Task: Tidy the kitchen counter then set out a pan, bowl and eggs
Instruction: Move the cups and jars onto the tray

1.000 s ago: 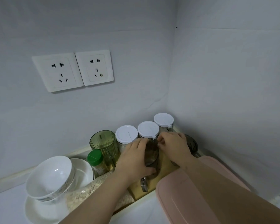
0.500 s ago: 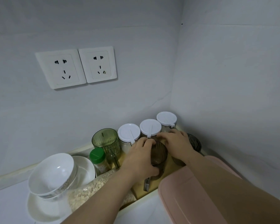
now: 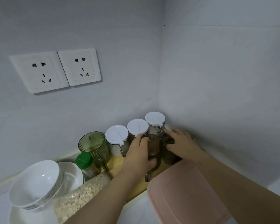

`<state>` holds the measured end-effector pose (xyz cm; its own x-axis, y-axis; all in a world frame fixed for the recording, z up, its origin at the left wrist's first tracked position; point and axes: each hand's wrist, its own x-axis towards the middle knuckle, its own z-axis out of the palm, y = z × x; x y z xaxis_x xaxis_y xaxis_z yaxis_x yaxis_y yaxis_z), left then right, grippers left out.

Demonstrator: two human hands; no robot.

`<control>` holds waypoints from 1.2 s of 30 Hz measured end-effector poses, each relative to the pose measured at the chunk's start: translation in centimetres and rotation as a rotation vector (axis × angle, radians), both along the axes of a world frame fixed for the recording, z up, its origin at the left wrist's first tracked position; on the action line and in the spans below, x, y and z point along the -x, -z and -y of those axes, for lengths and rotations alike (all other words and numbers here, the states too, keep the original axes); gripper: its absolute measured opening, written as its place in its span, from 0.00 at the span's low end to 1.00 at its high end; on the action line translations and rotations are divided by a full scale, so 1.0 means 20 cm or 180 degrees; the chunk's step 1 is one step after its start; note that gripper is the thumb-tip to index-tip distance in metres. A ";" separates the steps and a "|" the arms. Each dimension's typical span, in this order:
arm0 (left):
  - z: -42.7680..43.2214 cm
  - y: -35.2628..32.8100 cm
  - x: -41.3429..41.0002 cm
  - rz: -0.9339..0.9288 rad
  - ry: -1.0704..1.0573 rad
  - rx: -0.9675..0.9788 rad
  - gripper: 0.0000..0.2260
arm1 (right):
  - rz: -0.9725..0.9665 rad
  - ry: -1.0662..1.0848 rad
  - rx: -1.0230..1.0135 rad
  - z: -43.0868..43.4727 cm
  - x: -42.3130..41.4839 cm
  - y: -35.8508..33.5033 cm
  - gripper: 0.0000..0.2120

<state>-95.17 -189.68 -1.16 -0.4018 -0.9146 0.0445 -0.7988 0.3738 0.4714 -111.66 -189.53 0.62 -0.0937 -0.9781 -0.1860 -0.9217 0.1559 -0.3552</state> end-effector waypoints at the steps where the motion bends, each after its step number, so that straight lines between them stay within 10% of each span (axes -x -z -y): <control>1: 0.00 0.00 0.01 0.0071 -0.0080 0.0029 0.27 | 0.0051 -0.0030 -0.0117 0.00 0.00 -0.01 0.32; 7: -0.01 -0.02 0.06 0.0523 -0.0568 0.0275 0.26 | -0.0275 -0.0164 -0.0216 0.00 0.02 0.03 0.44; 15: -0.01 0.00 0.07 0.0474 -0.0230 -0.0488 0.38 | -0.0528 -0.0165 0.0097 0.03 0.03 0.09 0.40; 29: 0.00 0.06 0.19 0.0786 -0.0827 0.0210 0.30 | -0.0642 -0.0251 0.0275 0.06 0.04 0.12 0.39; 36: -0.02 0.01 0.13 0.0107 -0.0507 0.0084 0.38 | -0.0245 -0.0078 0.0347 0.03 -0.03 0.06 0.38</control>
